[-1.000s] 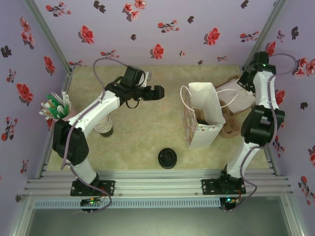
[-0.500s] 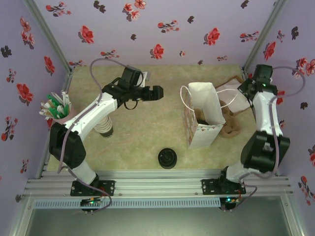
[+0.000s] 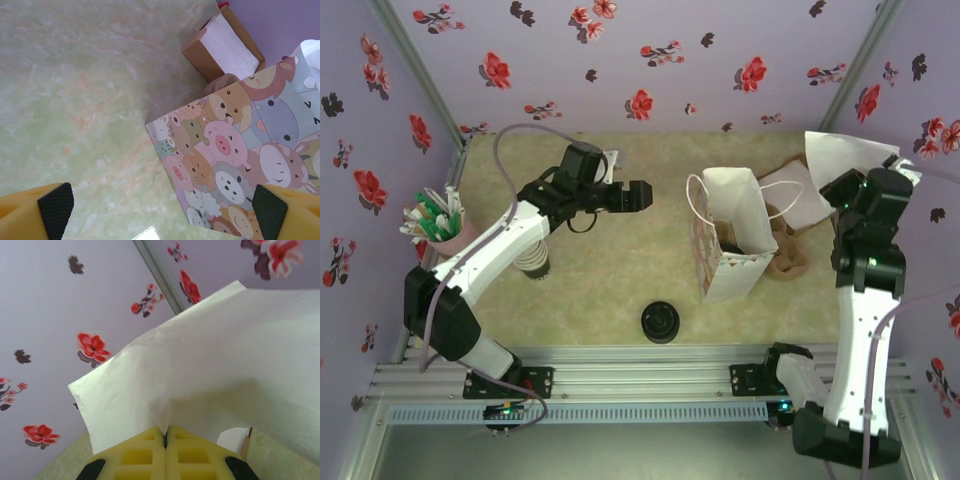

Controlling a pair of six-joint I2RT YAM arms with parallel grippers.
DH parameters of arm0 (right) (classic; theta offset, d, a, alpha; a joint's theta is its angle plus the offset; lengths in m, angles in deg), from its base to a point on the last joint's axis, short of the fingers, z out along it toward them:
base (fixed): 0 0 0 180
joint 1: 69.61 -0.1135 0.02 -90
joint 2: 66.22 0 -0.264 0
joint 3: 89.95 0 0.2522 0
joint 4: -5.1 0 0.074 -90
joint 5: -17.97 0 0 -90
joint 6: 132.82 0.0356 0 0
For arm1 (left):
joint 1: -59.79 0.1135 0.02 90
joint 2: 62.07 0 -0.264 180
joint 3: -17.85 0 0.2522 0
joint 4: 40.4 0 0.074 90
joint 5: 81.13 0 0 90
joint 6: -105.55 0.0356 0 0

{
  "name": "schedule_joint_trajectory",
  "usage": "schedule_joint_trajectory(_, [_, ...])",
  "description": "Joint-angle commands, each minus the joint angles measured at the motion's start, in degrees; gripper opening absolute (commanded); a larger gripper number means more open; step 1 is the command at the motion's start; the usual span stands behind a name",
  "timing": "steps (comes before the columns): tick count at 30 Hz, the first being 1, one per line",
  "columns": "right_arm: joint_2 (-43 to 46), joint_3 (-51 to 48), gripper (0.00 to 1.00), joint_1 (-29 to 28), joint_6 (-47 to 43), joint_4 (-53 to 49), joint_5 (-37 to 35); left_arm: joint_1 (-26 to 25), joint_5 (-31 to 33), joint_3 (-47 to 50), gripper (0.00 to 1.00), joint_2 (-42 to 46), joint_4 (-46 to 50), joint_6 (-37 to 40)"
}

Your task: Pack the takeout coffee

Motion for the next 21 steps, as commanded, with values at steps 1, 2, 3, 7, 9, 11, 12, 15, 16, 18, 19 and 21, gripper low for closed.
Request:
schedule_joint_trajectory(1, [3.3,4.1,0.0,-0.3,-4.1,-3.0,1.3,-0.5,1.4,1.4,0.95,2.8,-1.3,-1.1])
schedule_joint_trajectory(2, [3.9,5.7,0.0,-0.3,-5.2,-4.0,3.1,-0.6,1.5,1.7,0.95,3.1,-1.2,-1.2])
schedule_joint_trajectory(3, [4.0,7.2,0.0,-0.3,-6.2,-4.9,5.4,-0.7,1.7,1.9,0.95,3.4,-0.9,-1.2])
schedule_joint_trajectory(7, [1.3,16.5,0.0,-0.3,-9.4,-12.2,18.6,-0.9,2.7,3.1,0.95,5.2,-0.5,-1.2])
schedule_joint_trajectory(9, [-0.9,20.7,0.0,-0.3,-10.6,-16.9,24.4,-1.1,3.0,3.6,0.95,5.9,-0.3,-1.3])
schedule_joint_trajectory(11, [-2.5,23.6,0.0,-0.3,-11.7,-21.0,30.0,-1.1,3.4,4.2,0.95,6.6,-0.2,-1.3])
schedule_joint_trajectory(12, [-3.2,24.9,0.0,-0.5,-12.1,-22.8,31.7,-1.1,3.6,4.5,0.95,6.9,-0.2,-1.4])
schedule_joint_trajectory(15, [-5.5,29.4,0.0,-0.7,-14.3,-30.3,34.0,-1.1,4.0,5.1,0.95,7.6,0.2,-1.4])
schedule_joint_trajectory(16, [-6.1,30.3,0.0,-1.3,-15.0,-32.1,33.9,-1.1,4.1,5.2,0.95,7.8,0.3,-1.4])
schedule_joint_trajectory(18, [-6.6,31.0,0.0,-2.6,-15.4,-34.3,32.7,-1.2,4.3,5.5,0.95,8.2,0.4,-1.4])
schedule_joint_trajectory(19, [-7.2,31.3,0.0,-3.1,-15.6,-35.7,32.5,-1.2,4.5,5.6,0.95,8.3,0.6,-1.4])
schedule_joint_trajectory(21, [-7.9,31.9,0.0,-4.5,-16.4,-38.1,31.2,-1.2,4.6,5.7,0.96,8.6,0.8,-1.4])
